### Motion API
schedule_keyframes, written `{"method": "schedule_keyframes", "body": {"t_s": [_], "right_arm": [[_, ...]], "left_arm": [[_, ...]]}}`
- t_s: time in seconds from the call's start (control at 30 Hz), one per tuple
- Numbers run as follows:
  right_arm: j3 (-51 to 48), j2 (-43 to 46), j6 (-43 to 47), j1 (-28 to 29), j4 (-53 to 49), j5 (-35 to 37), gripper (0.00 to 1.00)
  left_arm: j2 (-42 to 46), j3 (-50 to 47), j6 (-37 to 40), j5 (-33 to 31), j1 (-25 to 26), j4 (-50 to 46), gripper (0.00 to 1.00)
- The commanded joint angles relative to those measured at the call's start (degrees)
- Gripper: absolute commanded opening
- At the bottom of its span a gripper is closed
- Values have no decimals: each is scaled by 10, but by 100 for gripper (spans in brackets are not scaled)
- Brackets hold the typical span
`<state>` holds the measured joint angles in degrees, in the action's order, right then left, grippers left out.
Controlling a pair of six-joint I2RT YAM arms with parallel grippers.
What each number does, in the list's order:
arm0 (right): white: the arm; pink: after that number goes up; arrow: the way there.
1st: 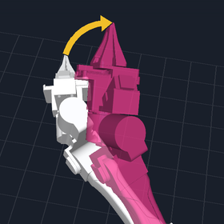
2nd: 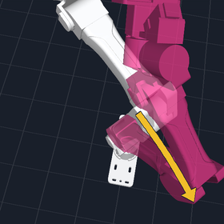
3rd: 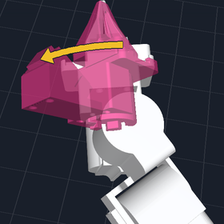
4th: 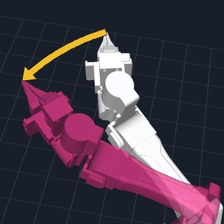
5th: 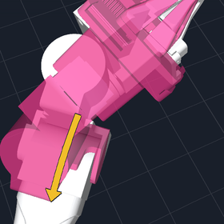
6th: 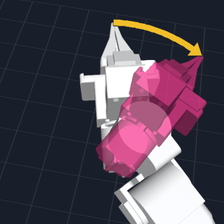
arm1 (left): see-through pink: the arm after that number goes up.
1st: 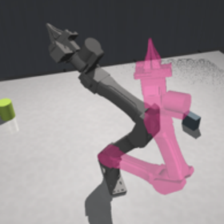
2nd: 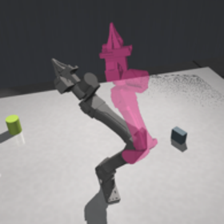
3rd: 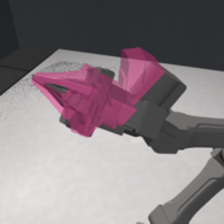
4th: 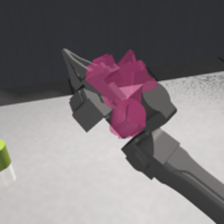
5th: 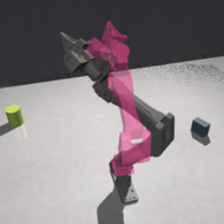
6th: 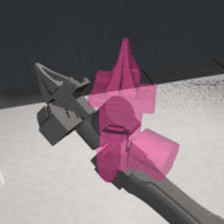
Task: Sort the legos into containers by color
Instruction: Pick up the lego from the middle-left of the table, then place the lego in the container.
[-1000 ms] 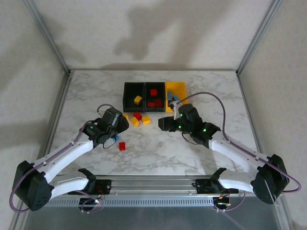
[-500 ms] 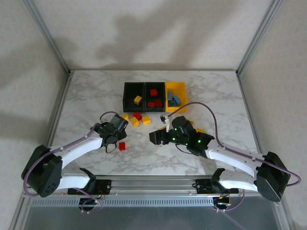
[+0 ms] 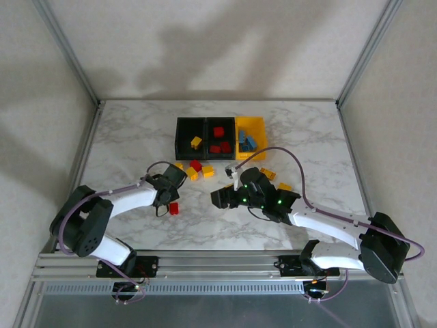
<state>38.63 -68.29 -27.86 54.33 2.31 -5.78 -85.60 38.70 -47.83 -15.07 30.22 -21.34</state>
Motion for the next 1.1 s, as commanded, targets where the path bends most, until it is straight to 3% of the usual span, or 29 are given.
{"method": "schedule_keyframes", "body": {"t_s": [0.0,0.13,0.5,0.67,1.07], "right_arm": [[11,10,1,6,-9,23,66],[2,9,-4,6,2,15,66],[-11,45,-33,-10,-18,76,67],[-26,97,-71,-52,-66,127,67],[-53,244,-122,-166,-207,160,69]], "left_arm": [[-10,12,10,-6,-6,3,29],[17,23,18,1,-5,-12,23],[71,90,54,81,25,-12,22],[33,161,66,114,64,9,22],[-131,352,86,160,134,35,22]]}}
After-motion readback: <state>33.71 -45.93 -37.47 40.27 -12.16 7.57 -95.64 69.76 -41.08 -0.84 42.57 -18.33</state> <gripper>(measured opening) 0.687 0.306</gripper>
